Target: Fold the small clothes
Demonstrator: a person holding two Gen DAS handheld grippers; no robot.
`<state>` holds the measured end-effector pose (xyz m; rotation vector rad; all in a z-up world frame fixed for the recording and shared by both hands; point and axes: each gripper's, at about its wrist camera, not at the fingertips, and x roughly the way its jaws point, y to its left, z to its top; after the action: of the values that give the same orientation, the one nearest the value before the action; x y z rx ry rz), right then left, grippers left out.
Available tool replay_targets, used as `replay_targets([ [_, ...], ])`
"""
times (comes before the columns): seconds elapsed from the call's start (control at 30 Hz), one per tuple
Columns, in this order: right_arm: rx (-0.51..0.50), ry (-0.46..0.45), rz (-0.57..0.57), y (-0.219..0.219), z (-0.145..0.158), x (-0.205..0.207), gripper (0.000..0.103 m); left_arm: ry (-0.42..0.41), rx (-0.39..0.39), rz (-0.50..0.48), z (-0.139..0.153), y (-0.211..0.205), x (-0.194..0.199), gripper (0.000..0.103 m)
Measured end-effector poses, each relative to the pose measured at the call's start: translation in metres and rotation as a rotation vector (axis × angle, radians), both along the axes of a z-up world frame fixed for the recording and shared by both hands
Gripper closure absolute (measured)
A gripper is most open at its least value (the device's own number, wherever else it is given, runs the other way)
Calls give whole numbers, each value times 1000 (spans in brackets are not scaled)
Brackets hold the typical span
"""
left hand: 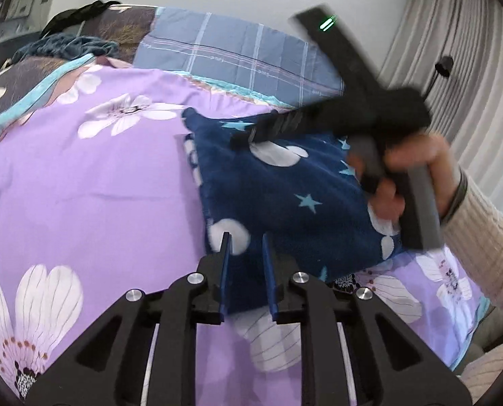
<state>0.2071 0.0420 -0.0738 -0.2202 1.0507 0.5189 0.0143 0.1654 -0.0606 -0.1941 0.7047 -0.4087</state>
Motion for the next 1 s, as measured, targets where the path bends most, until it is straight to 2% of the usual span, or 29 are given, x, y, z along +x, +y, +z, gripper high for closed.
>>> replay_targets([
  [0.1,41,-29,8,-5,-19,2,76,21,21,-27,-5,-13,5,84],
  [0.2,61,-40,17,-5,-23,5,76,78,106,-8,-24,-25,13,82],
  [0.3,44,-68,27,-3,-23,2,74,92,100,-11,-28,-22,17,82],
  [0.4,33,-102,39,-3,-24,-2,74,86,135,-7,-28,-25,17,82],
  [0.53,102,-50,8,-17,-21,3,73,67,189,-2,-25,-32,13,80],
  [0.63,194,1,-58,-40,-11,-1,73,53,187,4,-18,-31,9,72],
  [0.7,228,-49,-116,-61,5,-14,73,27,191,18,-11,-31,4,54],
  [0.77,245,-128,-146,-85,22,-32,73,-20,207,40,-2,-33,-1,45],
  [0.87,234,-238,-203,-125,38,-61,70,-87,186,50,13,-33,-2,42],
  [0.93,204,-280,-247,-145,40,-75,62,-103,149,62,19,-32,4,37],
  [1.0,187,-299,-316,-170,36,-94,60,-115,105,80,25,-33,12,37],
])
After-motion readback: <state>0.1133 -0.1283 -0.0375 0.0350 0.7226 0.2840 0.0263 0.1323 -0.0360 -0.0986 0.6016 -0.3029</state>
